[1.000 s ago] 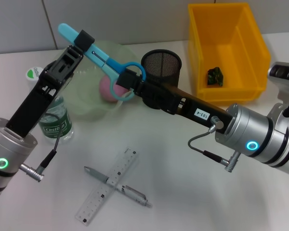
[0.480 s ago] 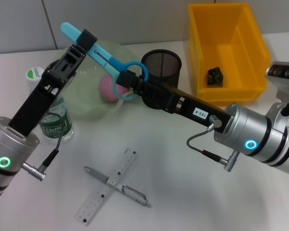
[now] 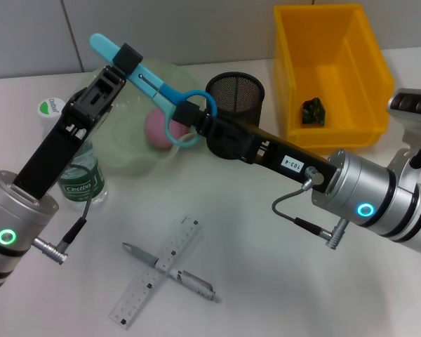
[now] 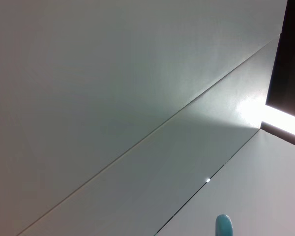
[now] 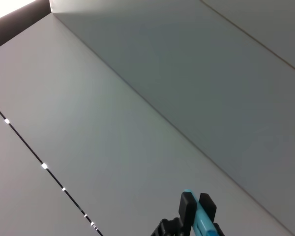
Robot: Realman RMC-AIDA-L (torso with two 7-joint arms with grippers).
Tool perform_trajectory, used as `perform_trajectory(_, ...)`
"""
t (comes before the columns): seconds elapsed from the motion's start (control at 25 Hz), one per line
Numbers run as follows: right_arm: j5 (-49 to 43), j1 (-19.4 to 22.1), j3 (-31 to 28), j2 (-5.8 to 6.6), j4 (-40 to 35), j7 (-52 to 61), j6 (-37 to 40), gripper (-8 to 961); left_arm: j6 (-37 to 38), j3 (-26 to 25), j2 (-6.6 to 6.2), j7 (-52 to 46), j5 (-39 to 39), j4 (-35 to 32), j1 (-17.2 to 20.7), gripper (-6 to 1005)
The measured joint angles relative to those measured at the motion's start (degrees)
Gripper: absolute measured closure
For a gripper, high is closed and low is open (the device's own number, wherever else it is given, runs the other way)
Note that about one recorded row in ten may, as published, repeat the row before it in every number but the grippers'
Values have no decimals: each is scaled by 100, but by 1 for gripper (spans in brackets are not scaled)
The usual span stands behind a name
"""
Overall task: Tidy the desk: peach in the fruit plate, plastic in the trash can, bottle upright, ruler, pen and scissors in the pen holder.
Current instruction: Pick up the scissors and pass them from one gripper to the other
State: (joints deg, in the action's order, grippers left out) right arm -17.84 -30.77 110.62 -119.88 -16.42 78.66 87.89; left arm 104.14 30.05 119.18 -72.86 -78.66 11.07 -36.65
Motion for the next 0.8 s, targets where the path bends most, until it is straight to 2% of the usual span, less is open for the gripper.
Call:
perform_trajectory(0.08, 0, -5, 9, 0, -2, 0, 0, 748, 0, 0, 0, 0, 0, 0, -3, 896)
perform_trajectory(0.52, -23, -25, 21, 0, -12, 50, -8, 846, -1, 5, -1, 0, 8, 0, -9, 896)
perform_trajectory(0.8, -25, -14, 22, 0, -10, 23, 17, 862, 39, 42, 0, 16, 1, -41, -1, 874)
